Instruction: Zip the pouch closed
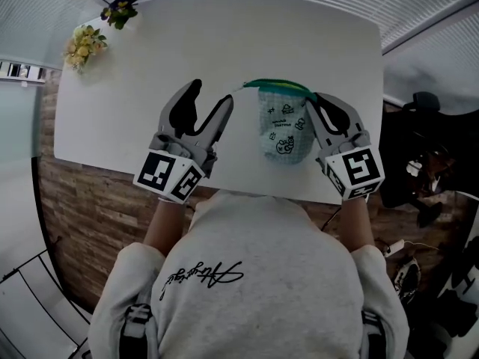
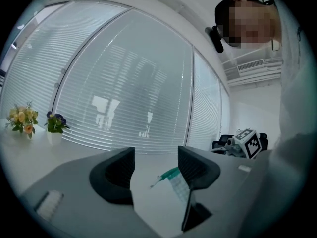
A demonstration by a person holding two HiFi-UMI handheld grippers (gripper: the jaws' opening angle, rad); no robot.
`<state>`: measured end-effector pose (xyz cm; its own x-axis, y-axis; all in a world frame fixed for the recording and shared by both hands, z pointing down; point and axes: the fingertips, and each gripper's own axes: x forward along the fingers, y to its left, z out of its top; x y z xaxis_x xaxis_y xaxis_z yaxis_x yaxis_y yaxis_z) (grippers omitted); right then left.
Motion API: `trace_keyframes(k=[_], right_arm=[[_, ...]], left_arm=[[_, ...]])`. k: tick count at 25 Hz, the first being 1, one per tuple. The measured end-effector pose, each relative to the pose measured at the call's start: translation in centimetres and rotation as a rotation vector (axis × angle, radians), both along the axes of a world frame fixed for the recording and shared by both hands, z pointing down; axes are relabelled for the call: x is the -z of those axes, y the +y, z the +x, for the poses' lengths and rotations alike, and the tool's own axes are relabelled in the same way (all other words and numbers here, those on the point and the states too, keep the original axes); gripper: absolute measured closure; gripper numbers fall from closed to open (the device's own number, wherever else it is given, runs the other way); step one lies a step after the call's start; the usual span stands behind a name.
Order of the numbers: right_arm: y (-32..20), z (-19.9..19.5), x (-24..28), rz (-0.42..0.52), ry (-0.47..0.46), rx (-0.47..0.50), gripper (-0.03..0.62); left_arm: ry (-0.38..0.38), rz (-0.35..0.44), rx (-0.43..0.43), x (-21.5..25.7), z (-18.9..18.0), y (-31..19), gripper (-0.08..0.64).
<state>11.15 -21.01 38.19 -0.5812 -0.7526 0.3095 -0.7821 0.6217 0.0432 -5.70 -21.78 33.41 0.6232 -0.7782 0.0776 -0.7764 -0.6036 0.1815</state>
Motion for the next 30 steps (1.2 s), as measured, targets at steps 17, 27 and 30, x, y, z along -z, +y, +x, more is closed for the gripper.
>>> trace_keyframes(k=[17, 27, 30], right_arm=[[0.0, -0.1, 6.2, 0.111, -0.152, 0.02, 0.551], [0.5, -0.7, 8.0, 0.162, -0.171, 0.051, 0.551], [0.7, -0.7, 8.0, 0.177, -0.167, 0.062, 0.551]], left_arm=[[0.345, -0.183, -0.175, -1.2, 1.3, 0.0, 0.342], [0.759, -0.396, -0.229, -0.6, 1.3, -0.6, 0.348], [0.8, -0.397, -0.246, 0.0, 1.7, -0.8, 0.363]])
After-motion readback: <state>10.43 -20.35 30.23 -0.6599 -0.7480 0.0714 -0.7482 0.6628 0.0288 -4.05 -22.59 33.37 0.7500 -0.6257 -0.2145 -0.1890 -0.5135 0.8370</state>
